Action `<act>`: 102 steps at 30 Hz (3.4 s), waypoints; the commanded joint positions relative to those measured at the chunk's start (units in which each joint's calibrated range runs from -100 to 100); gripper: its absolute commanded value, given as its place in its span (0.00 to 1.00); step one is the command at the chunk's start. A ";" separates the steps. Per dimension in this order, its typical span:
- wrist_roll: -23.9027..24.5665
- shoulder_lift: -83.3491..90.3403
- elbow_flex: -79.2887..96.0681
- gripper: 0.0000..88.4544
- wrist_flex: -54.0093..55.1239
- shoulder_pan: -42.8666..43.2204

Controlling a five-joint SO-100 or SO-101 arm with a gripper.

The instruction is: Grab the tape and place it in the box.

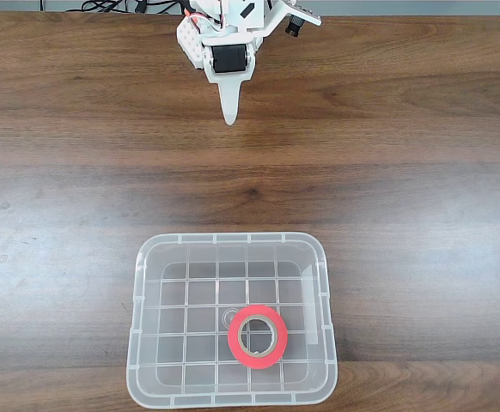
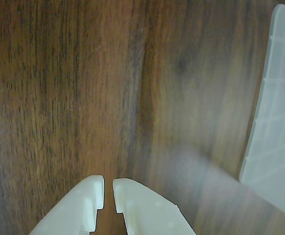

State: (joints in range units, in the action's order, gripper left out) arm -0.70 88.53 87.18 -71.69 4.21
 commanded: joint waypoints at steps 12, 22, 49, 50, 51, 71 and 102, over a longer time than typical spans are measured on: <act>2.07 10.42 8.70 0.02 1.49 -0.55; 2.13 10.42 8.70 0.01 1.49 -0.55; 1.71 10.42 8.79 0.02 1.49 -0.55; 1.71 10.42 8.79 0.02 1.49 -0.55; 1.71 10.42 8.79 0.02 1.49 -0.55; 1.71 10.42 8.79 0.02 1.49 -0.55; 1.71 10.42 8.79 0.02 1.49 -0.55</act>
State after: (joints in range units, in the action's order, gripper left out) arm 0.86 98.16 96.57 -71.69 4.21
